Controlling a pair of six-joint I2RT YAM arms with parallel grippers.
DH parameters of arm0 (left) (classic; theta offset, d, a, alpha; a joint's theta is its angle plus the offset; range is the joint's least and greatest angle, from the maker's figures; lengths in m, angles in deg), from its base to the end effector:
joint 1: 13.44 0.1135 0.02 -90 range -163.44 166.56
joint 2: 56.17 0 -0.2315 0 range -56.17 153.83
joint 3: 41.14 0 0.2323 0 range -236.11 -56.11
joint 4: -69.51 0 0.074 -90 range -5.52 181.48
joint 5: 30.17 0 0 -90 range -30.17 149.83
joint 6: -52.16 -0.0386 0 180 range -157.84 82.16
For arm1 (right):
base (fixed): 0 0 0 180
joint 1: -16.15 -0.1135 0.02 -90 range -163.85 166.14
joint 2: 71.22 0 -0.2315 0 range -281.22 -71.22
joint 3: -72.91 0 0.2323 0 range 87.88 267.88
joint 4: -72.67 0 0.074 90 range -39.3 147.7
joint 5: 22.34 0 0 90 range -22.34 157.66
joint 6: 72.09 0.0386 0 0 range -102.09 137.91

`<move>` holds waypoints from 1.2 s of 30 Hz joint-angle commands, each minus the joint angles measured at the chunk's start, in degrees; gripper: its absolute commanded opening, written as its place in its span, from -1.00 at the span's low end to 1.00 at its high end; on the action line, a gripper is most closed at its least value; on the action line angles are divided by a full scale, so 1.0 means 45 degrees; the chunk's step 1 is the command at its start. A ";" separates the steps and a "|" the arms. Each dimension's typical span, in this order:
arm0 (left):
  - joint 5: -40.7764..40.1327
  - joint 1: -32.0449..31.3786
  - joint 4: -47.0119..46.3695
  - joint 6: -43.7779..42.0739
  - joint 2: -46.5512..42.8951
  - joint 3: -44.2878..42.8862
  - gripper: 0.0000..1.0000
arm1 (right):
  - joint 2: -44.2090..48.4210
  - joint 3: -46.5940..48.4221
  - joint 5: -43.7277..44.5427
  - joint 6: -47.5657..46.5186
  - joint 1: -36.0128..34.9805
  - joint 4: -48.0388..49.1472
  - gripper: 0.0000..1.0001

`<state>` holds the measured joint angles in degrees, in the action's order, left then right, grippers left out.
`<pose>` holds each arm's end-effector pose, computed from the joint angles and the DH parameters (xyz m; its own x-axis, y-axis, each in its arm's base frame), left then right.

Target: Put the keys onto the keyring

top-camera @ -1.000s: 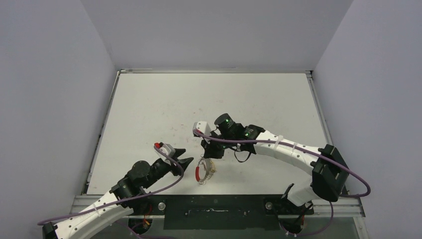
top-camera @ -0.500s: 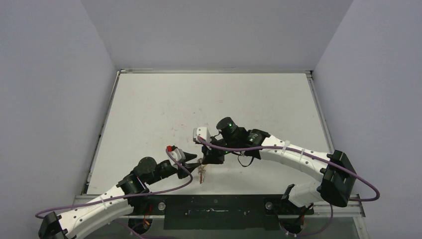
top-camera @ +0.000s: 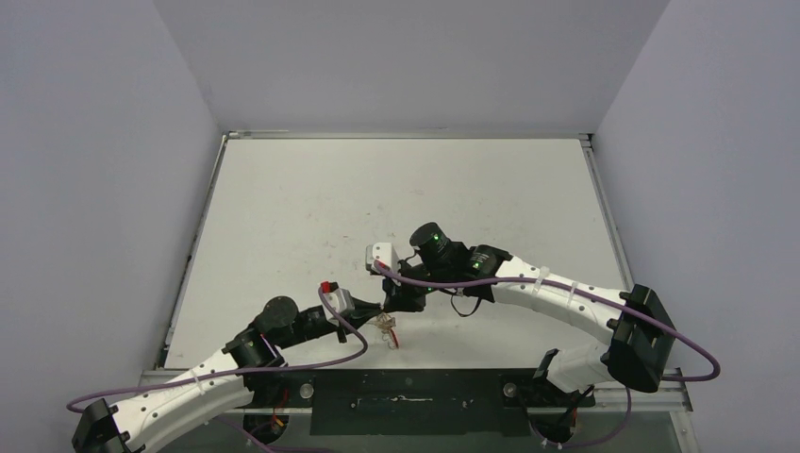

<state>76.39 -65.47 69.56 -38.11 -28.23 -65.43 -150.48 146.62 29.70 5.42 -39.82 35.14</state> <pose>0.0886 -0.1314 0.2000 -0.0353 0.0526 -0.9980 0.9308 0.3653 -0.0137 0.1395 0.2489 0.2471 -0.1775 -0.5676 -0.8040 -0.9661 -0.0552 0.2522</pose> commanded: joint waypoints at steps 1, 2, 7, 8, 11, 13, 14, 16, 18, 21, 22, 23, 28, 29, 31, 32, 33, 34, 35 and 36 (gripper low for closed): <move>0.0405 -0.0022 -0.0922 -0.0220 -0.0009 -0.0624 -1.00 | 0.0489 0.0089 -0.0453 -0.0173 -0.0165 0.0784 -1.00; 0.0388 -0.0020 -0.0955 -0.0231 0.0000 -0.0624 -1.00 | 0.0491 0.0091 -0.0452 -0.0173 -0.0162 0.0809 -1.00; 0.0236 -0.0029 -0.1055 -0.0212 0.0099 -0.0594 -1.00 | 0.0495 0.0062 -0.0457 -0.0163 -0.0215 0.0883 -1.00; 0.0187 -0.0021 -0.1028 -0.0213 0.0113 -0.0586 -1.00 | 0.0513 0.0034 -0.0468 -0.0155 -0.0229 0.0919 -1.00; 0.0084 -0.0021 -0.1013 -0.0212 0.0181 -0.0554 -0.93 | 0.0589 -0.0050 -0.0505 -0.0136 -0.0230 0.1104 -1.00; 0.0024 -0.0025 -0.0993 -0.0227 0.0173 -0.0530 -0.82 | 0.0700 -0.0193 -0.0568 -0.0100 -0.0227 0.1324 -1.00; -0.0003 -0.0023 -0.1000 -0.0232 0.0169 -0.0514 -0.77 | 0.0756 -0.0274 -0.0604 -0.0069 -0.0223 0.1470 -1.00; -0.0054 -0.0030 -0.0971 -0.0232 0.0127 -0.0507 -0.72 | 0.0876 -0.0452 -0.0645 -0.0010 -0.0223 0.1749 -1.00; -0.0077 -0.0025 -0.0946 -0.0232 0.0087 -0.0497 -0.63 | 0.0958 -0.0603 -0.0685 0.0084 -0.0223 0.2024 -1.00; -0.0067 -0.0021 -0.0957 -0.0242 0.0062 -0.0485 -0.55 | 0.1002 -0.0875 -0.0734 0.0263 -0.0227 0.2480 -1.00; -0.0066 -0.0020 -0.0947 -0.0233 0.0062 -0.0499 -0.55 | 0.1029 -0.0953 -0.0754 0.0299 -0.0235 0.2633 -1.00; -0.0056 -0.0020 -0.0943 -0.0242 0.0053 -0.0506 -0.55 | 0.1032 -0.1055 -0.0763 0.0354 -0.0236 0.2788 -1.00; -0.0047 -0.0020 -0.0637 -0.0271 -0.0100 -0.0530 -0.43 | 0.1297 -0.1749 -0.0489 0.0687 -0.0214 0.3895 -1.00; -0.0046 -0.0025 -0.0585 -0.0254 -0.0208 -0.0517 -0.41 | 0.1381 -0.1897 -0.0445 0.0730 -0.0204 0.4121 -1.00; -0.0066 -0.0024 -0.0487 -0.0252 -0.0410 -0.0490 -0.41 | 0.1524 -0.2270 -0.0369 0.0806 -0.0200 0.4544 -1.00; -0.0081 -0.0020 -0.0444 -0.0252 -0.0521 -0.0458 -0.41 | 0.1597 -0.2421 -0.0342 0.0835 -0.0203 0.4783 -1.00; -0.0085 -0.0020 -0.0436 -0.0252 -0.0613 -0.0434 -0.42 | 0.1691 -0.2559 -0.0316 0.0868 -0.0214 0.4900 -1.00; -0.0085 -0.0029 -0.0413 -0.0262 -0.0713 -0.0385 -0.43 | 0.1759 -0.2682 -0.0282 0.0904 -0.0202 0.5208 -1.00; -0.0071 -0.0021 -0.0398 -0.0253 -0.0779 -0.0357 -0.45 | 0.1826 -0.2785 -0.0260 0.0945 -0.0200 0.5415 -1.00; -0.0042 -0.0022 -0.0379 -0.0230 -0.0839 -0.0341 -0.46 | 0.1903 -0.2866 -0.0226 0.0985 -0.0200 0.5553 -1.00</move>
<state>75.30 -65.47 70.52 -38.99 -30.39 -65.43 -144.60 134.84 28.87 8.79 -40.21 50.96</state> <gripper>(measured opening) 0.279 0.029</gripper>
